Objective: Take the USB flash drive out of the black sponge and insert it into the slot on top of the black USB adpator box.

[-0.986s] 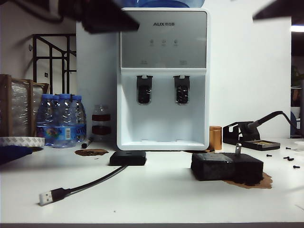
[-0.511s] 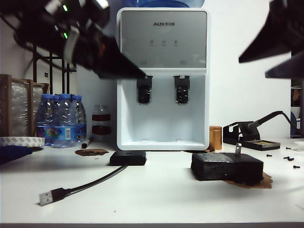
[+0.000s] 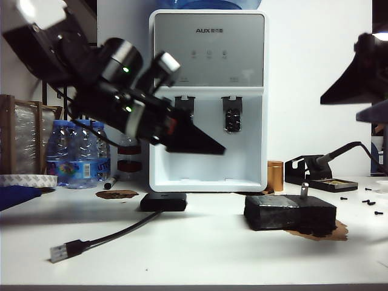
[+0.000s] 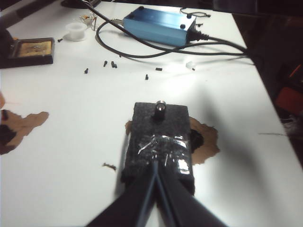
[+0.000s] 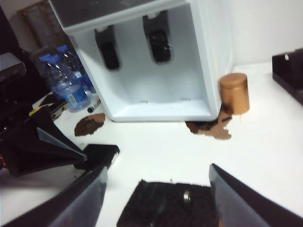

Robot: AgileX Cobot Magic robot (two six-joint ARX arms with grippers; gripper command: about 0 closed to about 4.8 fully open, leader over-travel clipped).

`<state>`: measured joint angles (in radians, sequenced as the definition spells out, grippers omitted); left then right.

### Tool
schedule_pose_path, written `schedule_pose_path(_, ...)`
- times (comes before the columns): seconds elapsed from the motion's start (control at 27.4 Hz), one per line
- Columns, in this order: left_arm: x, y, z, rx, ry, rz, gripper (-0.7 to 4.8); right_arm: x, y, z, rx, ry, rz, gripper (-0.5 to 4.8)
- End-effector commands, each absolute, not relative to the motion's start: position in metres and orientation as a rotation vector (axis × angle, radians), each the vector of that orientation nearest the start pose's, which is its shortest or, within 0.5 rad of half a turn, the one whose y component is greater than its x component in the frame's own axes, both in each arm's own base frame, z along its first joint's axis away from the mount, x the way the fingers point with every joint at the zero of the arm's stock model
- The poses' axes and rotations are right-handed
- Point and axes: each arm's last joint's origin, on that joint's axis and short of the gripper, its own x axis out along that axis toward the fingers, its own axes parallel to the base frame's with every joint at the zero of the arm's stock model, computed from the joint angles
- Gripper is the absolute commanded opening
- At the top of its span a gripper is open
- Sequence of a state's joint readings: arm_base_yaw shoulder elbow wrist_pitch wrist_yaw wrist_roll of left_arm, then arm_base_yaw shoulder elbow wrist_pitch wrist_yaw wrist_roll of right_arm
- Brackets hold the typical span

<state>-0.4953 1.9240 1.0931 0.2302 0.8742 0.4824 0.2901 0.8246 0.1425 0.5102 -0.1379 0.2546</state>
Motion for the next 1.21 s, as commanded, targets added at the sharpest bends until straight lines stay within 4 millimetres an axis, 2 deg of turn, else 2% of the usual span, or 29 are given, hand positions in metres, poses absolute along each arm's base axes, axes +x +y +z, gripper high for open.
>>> schedule_pose_path(0.04,0.334,-0.222,0.158,0.260,0.282,-1.394,-0.05,0.162,0.053,0.169,0.253,0.230,0.403,3.50)
schedule_pose_path(0.4,0.334,-0.247,0.147,0.175,0.213,-1.359,-0.05,0.189,0.063,0.134,0.280,0.287,0.399,3.50)
schedule_pose_path(0.55,0.332,-0.252,0.135,0.166,0.239,-1.373,-0.05,0.194,0.068,0.124,0.301,0.271,0.416,3.49)
schedule_pose_path(0.62,0.331,-0.255,0.123,0.165,0.271,-1.379,-0.05,0.200,0.075,0.116,0.292,0.299,0.412,3.44)
schedule_pose_path(0.88,0.332,-0.256,0.106,0.165,0.285,-1.378,-0.05,0.210,0.089,0.108,0.269,0.332,0.441,3.44)
schedule_pose_path(1.21,0.328,-0.262,0.105,0.166,0.280,-1.398,-0.05,0.211,0.088,0.106,0.203,0.323,0.394,3.42)
